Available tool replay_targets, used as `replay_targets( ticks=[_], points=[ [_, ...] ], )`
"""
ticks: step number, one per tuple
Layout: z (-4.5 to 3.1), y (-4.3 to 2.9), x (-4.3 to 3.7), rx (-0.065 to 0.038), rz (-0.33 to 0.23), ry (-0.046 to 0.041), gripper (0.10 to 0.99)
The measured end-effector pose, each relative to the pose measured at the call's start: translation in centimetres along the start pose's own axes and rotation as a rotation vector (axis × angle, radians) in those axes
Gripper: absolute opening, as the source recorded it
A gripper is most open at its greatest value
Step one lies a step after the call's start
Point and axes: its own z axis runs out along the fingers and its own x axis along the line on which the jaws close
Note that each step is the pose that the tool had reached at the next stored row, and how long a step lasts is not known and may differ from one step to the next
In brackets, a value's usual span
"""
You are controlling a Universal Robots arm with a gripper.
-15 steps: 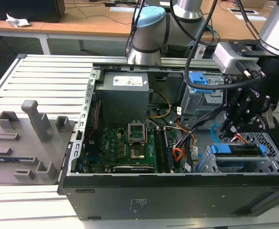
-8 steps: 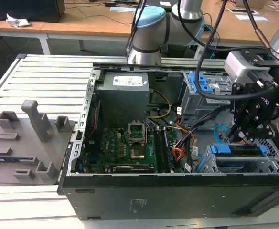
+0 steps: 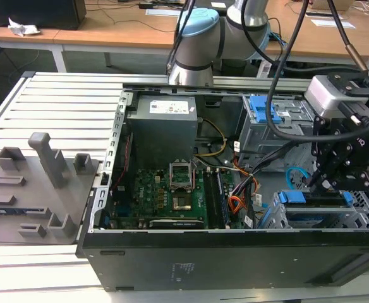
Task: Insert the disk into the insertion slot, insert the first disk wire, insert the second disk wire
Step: 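Insert the second disk wire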
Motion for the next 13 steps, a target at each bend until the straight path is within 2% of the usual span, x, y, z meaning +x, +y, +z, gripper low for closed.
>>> replay_targets(
  ticks=[4, 13],
  points=[
    [0.14, -0.46, 0.02, 0.0, 0.004, -0.0001, 0.165],
    [0.5, -0.6, 0.07, 0.0, 0.005, -0.0002, 0.165]
  ],
)
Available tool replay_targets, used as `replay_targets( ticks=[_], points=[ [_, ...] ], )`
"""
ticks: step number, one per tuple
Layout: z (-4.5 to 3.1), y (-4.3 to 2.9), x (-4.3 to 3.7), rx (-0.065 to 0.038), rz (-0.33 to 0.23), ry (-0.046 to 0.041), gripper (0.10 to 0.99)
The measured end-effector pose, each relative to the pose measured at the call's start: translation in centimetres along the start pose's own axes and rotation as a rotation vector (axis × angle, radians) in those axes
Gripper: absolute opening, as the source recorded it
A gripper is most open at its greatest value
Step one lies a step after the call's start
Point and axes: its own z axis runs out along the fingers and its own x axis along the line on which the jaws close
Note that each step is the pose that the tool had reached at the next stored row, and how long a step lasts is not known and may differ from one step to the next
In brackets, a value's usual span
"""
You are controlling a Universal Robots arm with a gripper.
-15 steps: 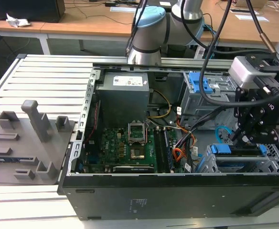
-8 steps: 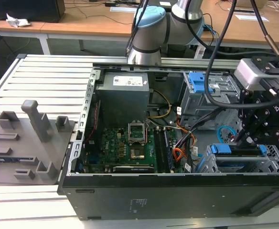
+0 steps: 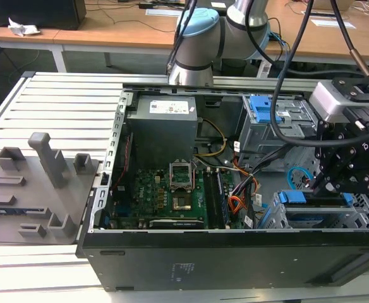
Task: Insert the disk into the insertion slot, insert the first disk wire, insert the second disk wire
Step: 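Insert the second disk wire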
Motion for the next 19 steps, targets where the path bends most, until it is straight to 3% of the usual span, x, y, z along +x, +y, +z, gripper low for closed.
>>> replay_targets(
  ticks=[12, 13, 15, 17, 19],
  points=[
    [0.53, -0.15, 0.03, 0.0, 0.0, -0.001, 0.176],
    [0.33, -0.14, 0.03, 0.0, 0.0, -0.0002, 0.239],
    [-1.12, -0.07, -0.07, 0.0, 0.0, 0.0, 0.239],
    [-2.58, -0.01, -0.34, 0.0, 0.0, 0.0004, 0.157],
    [-2.92, 0.01, -0.35, 0.0, 0.0, 0.0003, 0.106]
  ],
)
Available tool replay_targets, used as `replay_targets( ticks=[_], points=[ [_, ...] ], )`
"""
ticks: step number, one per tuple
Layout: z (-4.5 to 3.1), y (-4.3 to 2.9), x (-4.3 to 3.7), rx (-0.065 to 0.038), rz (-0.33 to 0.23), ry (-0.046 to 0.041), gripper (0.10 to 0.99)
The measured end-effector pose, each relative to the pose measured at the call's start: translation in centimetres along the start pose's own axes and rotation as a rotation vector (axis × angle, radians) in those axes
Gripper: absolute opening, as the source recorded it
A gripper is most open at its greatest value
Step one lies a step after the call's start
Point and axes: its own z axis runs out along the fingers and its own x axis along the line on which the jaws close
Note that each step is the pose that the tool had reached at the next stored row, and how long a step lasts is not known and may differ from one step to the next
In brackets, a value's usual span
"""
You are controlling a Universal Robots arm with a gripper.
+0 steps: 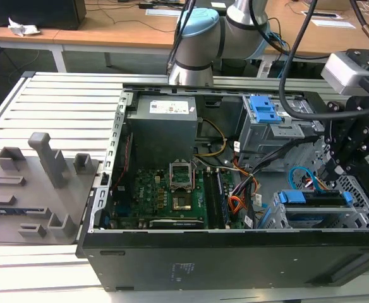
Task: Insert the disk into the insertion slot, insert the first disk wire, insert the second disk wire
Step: 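Insert the second disk wire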
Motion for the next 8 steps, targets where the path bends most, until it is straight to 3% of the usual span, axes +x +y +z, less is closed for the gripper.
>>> replay_targets(
  ticks=[3, 5, 8],
  points=[
    [-0.01, 0.17, 0.0, 0.0, 0.0, 0.0005, 0.106],
    [0.07, 1.21, -0.06, 0.0, 0.0, 0.0002, 0.106],
    [0.09, 1.47, -0.06, 0.0, 0.0, 0.0002, 0.106]
  ],
)
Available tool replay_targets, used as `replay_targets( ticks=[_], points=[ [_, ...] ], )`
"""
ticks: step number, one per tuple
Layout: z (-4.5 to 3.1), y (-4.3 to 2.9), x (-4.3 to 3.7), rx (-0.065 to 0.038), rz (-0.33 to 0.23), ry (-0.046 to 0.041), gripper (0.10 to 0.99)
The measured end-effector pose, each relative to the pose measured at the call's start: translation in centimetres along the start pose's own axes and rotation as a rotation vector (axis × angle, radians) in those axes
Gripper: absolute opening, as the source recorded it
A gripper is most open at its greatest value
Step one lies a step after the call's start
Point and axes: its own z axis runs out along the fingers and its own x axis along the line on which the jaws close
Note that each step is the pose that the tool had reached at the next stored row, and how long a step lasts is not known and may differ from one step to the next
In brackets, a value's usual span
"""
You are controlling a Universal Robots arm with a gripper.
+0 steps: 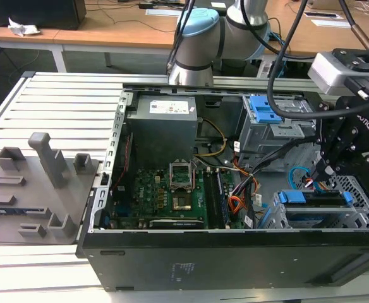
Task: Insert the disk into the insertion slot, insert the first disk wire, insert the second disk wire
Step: 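Insert the second disk wire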
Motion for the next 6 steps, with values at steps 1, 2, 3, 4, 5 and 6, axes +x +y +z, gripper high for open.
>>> replay_targets(
  ticks=[1, 2, 3, 4, 5, 6],
  points=[
    [0.0, 0.0, 0.0, 0.0, 0.0, 0.0001, 0.106],
    [0.0, 0.0, -0.01, 0.0, 0.0, 0.0001, 0.106],
    [0.0, 0.02, -0.01, 0.0, 0.0, 0.0, 0.106],
    [0.0, 0.02, -0.01, 0.0, 0.0, 0.0001, 0.106],
    [0.0, 0.02, -0.01, 0.0, 0.0, 0.0001, 0.106],
    [0.0, 0.02, -0.01, 0.0, 0.0, 0.0, 0.106]
  ],
)
